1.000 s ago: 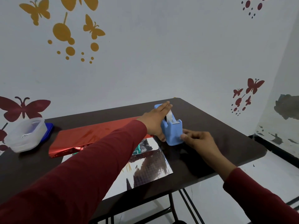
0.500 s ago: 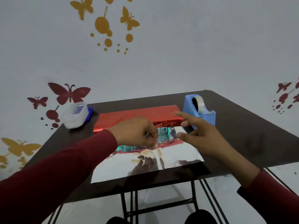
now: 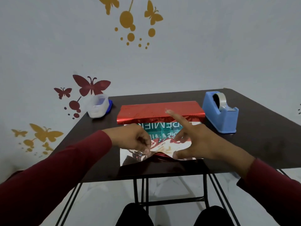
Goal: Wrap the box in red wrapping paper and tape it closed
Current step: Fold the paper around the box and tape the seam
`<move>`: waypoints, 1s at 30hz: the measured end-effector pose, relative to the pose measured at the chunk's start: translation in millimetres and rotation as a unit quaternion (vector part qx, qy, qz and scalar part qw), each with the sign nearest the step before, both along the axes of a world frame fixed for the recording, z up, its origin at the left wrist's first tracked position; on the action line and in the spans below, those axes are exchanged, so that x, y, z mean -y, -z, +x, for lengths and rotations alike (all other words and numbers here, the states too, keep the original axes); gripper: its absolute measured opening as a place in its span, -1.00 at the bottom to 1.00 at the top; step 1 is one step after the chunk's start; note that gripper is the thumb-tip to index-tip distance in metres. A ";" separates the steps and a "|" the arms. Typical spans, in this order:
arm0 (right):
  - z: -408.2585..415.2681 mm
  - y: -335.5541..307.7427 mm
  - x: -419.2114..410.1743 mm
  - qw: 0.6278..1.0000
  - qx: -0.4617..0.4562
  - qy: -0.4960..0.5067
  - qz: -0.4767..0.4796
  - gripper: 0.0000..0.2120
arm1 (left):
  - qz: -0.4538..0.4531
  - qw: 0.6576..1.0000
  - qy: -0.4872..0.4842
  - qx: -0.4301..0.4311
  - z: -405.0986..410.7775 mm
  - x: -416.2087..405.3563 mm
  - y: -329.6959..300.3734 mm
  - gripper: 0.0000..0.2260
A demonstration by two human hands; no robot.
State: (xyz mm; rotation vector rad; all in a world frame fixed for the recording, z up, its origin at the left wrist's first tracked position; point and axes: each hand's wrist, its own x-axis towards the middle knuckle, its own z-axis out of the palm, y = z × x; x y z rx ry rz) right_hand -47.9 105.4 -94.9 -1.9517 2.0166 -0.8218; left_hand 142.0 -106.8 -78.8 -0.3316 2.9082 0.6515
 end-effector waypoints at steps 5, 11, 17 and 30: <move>-7.3 -5.9 9.8 0.994 -0.092 0.002 -0.052 0.14 | 0.020 0.997 -0.034 -0.062 6.2 5.3 -17.5 -0.94; -18.0 -42.0 33.2 0.991 -0.082 0.034 -0.101 0.04 | 0.002 0.984 -0.097 -0.152 4.6 -7.1 -28.5 -0.51; -33.1 -69.2 56.0 0.994 -0.056 0.048 -0.086 0.01 | -0.226 0.948 -0.133 -0.181 -11.1 -5.2 -30.8 -0.68; -95.7 -68.7 84.6 0.991 -0.061 0.119 -0.025 -0.01 | -0.089 0.953 -0.244 -0.154 -27.0 86.0 -61.7 -0.81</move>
